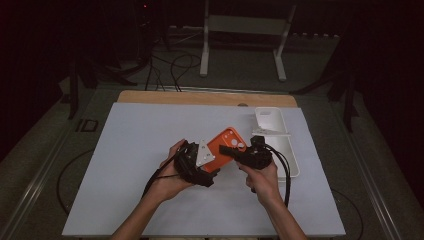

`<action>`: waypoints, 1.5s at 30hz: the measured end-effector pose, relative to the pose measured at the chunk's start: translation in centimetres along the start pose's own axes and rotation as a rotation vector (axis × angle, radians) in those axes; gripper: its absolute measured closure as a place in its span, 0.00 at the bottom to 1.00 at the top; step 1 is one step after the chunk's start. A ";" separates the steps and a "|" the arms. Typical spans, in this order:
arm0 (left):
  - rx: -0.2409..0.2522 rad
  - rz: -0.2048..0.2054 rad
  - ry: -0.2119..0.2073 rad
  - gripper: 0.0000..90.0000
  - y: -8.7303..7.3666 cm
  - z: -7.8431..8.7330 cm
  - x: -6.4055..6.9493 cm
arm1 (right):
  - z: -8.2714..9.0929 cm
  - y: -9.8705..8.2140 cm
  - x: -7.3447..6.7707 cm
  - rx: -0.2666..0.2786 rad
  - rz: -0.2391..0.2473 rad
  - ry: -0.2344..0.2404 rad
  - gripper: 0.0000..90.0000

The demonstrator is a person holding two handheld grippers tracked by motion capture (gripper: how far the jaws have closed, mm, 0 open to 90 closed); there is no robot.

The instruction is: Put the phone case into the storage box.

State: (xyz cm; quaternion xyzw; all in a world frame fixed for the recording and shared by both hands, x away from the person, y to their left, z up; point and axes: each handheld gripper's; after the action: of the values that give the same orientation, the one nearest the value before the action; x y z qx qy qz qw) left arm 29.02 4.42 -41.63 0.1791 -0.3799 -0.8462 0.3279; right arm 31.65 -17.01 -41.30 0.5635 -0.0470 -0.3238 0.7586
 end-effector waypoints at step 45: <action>-0.008 0.128 -0.312 0.33 -0.5 0.7 -2.2 | 2.6 1.3 -0.8 -0.040 0.273 0.121 0.95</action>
State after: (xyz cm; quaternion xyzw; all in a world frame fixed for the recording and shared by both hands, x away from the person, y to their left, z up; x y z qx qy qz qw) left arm 29.99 6.52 -41.41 0.0197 -0.4335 -0.8425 0.3191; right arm 30.44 -18.53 -39.00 0.5549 -0.0710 -0.1838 0.8082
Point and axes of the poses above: each handheld gripper's, and its own axes: z roughly backward along the jaws, y roughly out of its top, x roughly to its right, and after that the axes turned 14 degrees about z, right-handed
